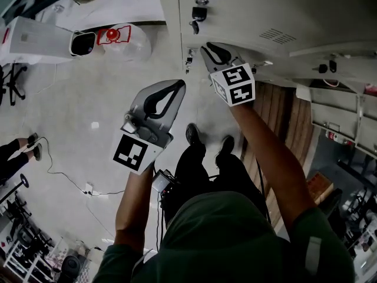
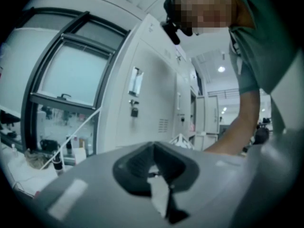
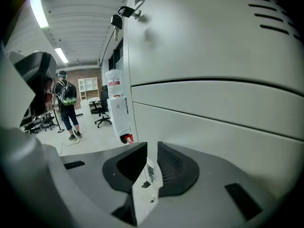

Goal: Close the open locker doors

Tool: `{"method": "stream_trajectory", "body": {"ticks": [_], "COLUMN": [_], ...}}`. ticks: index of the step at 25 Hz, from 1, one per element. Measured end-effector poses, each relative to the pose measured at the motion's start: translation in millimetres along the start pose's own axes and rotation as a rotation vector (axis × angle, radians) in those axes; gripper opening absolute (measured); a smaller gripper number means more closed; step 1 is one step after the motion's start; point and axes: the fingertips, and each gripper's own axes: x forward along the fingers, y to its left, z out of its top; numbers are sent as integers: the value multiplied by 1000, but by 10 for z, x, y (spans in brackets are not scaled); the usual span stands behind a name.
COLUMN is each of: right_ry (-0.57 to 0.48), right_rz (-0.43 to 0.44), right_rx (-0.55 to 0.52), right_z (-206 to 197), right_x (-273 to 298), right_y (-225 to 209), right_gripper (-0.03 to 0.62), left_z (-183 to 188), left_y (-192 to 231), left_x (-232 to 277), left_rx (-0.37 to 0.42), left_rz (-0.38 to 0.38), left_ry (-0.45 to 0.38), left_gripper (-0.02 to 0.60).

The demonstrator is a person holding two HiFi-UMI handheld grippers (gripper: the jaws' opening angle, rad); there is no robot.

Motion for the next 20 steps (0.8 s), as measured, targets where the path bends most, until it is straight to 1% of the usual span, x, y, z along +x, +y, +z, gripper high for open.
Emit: {"method": "stream_trajectory", "body": {"ticks": [5,9,16,20], "right_ry": [-5,-54,-186,-242], "right_rz": [3,3,-48,-101], "right_rx": [25,45,96,103], "right_z": [33,199,588,733], "right_x": [-72,-339,-1170,-1762], "right_y": [20,44,-44,-201], "right_gripper": [63,63,43,35], "left_z": [131,294,675,893], "left_y": [-94,-236,-550,-781], "left_x": [80,156,322,458], "left_rx": [11,17,19,-8], "left_rz": [-30,-67,-159,-228], "left_ry": [-9,-22,-61,-83], "left_gripper": [5,5,5,5]}}
